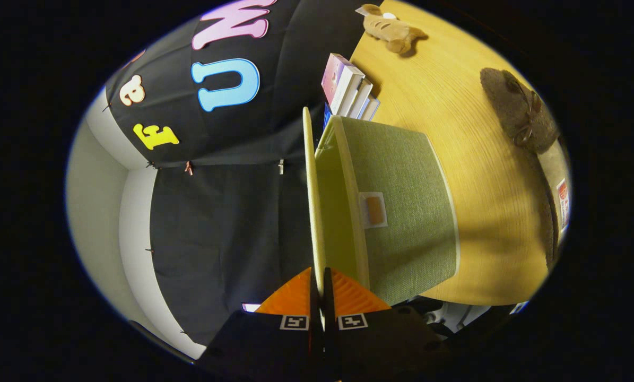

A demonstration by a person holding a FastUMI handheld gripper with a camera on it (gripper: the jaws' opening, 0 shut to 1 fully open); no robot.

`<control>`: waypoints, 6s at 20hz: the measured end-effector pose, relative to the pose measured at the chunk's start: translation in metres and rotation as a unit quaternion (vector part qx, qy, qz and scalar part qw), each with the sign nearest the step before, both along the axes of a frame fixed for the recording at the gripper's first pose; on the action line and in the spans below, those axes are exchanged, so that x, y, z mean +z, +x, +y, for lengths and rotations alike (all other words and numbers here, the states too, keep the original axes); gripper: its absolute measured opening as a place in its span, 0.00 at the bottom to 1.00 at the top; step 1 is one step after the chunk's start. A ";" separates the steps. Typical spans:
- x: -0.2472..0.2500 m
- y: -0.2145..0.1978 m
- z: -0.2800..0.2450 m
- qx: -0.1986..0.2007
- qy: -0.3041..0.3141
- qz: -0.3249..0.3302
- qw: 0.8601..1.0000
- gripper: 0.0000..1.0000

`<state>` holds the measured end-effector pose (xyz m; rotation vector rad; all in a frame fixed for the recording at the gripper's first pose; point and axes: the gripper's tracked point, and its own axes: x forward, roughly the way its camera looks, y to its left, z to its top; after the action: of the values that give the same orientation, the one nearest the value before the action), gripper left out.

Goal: Open the storage box then place both shoes into the box .Put the left shoe in first, then the right shoe, with the right side of both shoes facing outward in a uniform manner.

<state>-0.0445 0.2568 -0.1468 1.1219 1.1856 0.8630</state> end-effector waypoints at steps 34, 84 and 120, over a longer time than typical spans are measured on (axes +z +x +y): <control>0.051 -0.044 0.319 0.109 -0.086 -0.148 0.979 0.10; -0.167 0.094 -0.218 -0.031 -0.546 -0.283 0.788 0.91; 0.057 0.077 -0.054 -0.146 -0.380 -0.235 0.883 0.06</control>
<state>0.0321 0.2026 -0.0897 0.3859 0.7901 0.3328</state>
